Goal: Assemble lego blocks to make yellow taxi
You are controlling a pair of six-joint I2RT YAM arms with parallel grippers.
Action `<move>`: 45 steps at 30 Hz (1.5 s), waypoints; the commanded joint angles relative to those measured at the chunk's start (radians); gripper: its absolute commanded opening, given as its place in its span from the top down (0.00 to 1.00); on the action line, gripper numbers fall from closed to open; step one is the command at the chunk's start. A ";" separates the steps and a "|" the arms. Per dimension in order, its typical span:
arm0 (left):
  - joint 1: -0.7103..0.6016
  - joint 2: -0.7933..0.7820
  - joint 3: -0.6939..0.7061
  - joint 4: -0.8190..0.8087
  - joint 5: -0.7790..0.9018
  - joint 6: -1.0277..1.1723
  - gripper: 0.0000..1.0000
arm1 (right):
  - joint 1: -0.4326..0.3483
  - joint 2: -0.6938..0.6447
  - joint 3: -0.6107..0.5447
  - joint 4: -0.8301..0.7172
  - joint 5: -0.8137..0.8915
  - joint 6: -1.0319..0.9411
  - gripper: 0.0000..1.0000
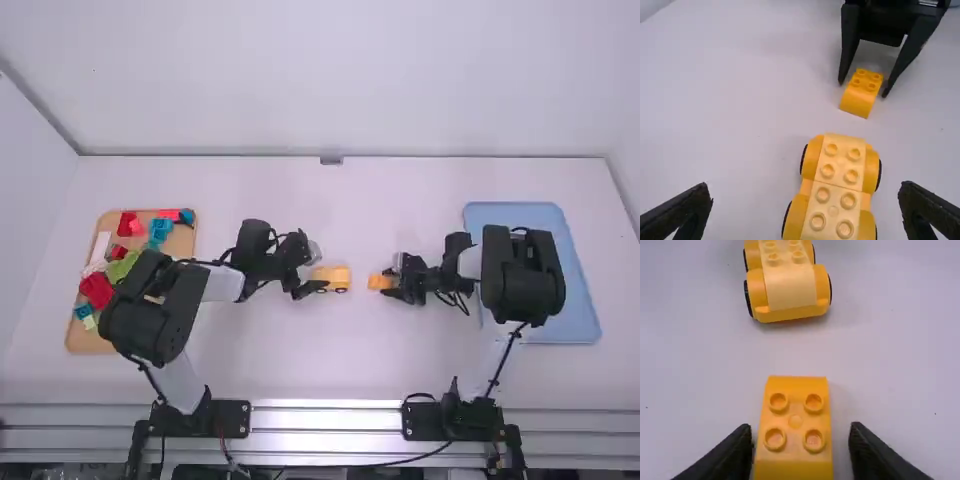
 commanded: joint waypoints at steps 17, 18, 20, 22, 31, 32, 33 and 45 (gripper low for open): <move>-0.034 -0.016 0.003 -0.075 -0.027 0.003 0.01 | 0.016 -0.034 0.098 -0.163 -0.010 -0.021 0.76; -0.034 -0.014 0.003 -0.085 -0.027 0.024 0.01 | 0.016 -0.051 0.133 -0.236 -0.006 -0.058 0.76; -0.034 -0.002 0.003 -0.089 -0.028 0.054 0.01 | 0.018 -0.067 0.172 -0.314 -0.002 -0.097 0.76; -0.034 0.019 0.003 -0.078 -0.027 0.069 0.01 | 0.027 -0.080 0.202 -0.375 -0.003 -0.134 0.76; -0.034 0.126 0.003 0.033 0.044 0.133 0.01 | 0.113 -0.089 0.270 -0.417 -0.015 -0.156 0.75; -0.034 0.127 0.003 0.032 0.045 0.137 0.01 | 0.123 -0.089 0.270 -0.411 -0.023 -0.156 0.76; -0.034 0.127 0.003 0.031 0.046 0.142 0.01 | 0.127 -0.089 0.270 -0.408 -0.028 -0.156 0.76; -0.016 0.222 0.066 -0.008 0.143 0.226 0.00 | 0.207 -0.089 0.270 -0.308 -0.053 -0.023 0.75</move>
